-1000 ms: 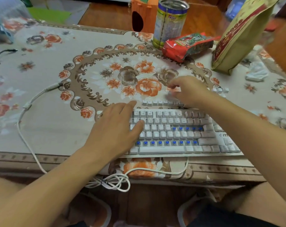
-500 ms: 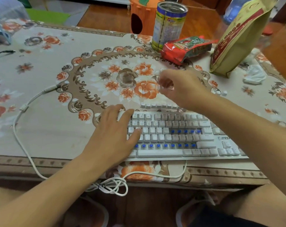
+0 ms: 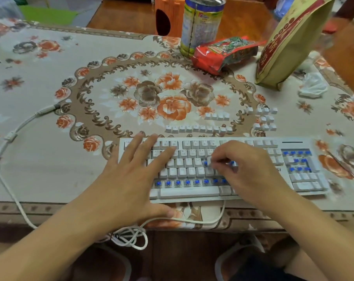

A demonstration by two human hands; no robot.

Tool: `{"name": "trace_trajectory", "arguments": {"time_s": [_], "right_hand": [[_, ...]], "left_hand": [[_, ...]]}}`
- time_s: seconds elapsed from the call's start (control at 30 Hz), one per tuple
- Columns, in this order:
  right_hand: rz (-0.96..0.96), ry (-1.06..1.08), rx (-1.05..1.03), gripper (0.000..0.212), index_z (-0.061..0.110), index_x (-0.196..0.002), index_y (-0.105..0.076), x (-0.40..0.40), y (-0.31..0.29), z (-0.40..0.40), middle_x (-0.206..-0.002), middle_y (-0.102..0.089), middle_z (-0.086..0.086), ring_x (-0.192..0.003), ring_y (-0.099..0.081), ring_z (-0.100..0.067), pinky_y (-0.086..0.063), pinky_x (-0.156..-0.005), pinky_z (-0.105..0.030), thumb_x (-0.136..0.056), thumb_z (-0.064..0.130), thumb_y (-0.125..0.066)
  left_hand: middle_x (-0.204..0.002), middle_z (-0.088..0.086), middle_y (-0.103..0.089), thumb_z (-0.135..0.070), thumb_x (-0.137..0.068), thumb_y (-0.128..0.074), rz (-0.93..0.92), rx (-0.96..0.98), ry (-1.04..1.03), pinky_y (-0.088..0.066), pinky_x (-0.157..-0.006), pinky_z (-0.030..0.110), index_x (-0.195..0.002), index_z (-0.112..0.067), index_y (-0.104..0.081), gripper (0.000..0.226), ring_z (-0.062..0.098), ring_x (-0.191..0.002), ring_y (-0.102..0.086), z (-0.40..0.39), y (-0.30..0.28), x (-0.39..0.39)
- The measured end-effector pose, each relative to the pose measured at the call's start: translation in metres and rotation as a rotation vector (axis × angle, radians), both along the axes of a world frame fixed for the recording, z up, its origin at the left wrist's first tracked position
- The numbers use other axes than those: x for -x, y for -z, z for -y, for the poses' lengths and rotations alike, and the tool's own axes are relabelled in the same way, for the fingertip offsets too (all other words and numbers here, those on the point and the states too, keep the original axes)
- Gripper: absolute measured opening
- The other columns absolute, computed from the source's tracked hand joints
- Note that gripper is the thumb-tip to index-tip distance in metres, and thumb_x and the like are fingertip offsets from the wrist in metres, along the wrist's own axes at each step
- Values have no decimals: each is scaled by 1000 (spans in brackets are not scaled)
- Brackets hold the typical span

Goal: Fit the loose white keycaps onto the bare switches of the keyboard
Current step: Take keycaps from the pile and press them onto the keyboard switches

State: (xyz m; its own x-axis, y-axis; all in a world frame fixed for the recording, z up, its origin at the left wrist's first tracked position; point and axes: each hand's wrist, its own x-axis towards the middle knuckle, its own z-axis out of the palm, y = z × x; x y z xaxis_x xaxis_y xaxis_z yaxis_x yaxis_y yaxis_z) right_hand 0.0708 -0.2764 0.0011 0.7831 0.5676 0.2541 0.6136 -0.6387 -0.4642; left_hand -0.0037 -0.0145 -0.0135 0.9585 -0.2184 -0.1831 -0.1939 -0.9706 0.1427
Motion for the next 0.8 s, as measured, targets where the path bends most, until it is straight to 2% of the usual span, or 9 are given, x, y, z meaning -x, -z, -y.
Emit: {"name": "trace_trajectory", "arguments": {"time_s": [0.07,0.23,0.43,0.67,0.8], "right_hand": [[25,-19,32,15,17,-87,-69,1,3,-1,-87,-66,8,-79,-63,-10,-55,-67,-34,-83,5,-75],[131,-31,44,12,11,-86,-70,3,7,-3,-89,-68,2,-81,-63,-17,-54,-67,-33,-82,1,-75],[178,-28,47,8,6,-86,-71,3,11,-12,-90,-69,-3,-81,-64,-23,-55,-67,-38,-84,-1,-73],[185,-14,67,11,4,-90,-74,5,14,-16,-92,-70,-4,-79,-64,-23,-56,-63,-38,-81,-2,-75],[213,-9,108,13,4,-90,-75,4,15,-16,-91,-67,-5,-81,-61,-25,-54,-62,-38,-79,-3,-76]], "left_hand": [[-167,-6,28,-104,-61,-41,9,12,1,-11,-125,61,-152,-50,28,126,20,-152,31,-3,2,-1],[-168,1,-6,-95,-61,-49,84,79,33,-21,-123,60,-158,-49,8,121,26,-157,4,-12,7,-4],[-167,-4,1,-95,-62,-49,74,74,47,-18,-125,56,-156,-50,13,121,19,-154,11,-19,5,-9],[-170,-6,7,-104,-65,-28,65,97,35,-10,-127,52,-154,-53,20,113,15,-155,16,-19,5,-8],[-170,-7,7,-104,-66,-26,71,102,39,-9,-127,50,-153,-53,21,111,16,-156,16,-19,5,-8]]}}
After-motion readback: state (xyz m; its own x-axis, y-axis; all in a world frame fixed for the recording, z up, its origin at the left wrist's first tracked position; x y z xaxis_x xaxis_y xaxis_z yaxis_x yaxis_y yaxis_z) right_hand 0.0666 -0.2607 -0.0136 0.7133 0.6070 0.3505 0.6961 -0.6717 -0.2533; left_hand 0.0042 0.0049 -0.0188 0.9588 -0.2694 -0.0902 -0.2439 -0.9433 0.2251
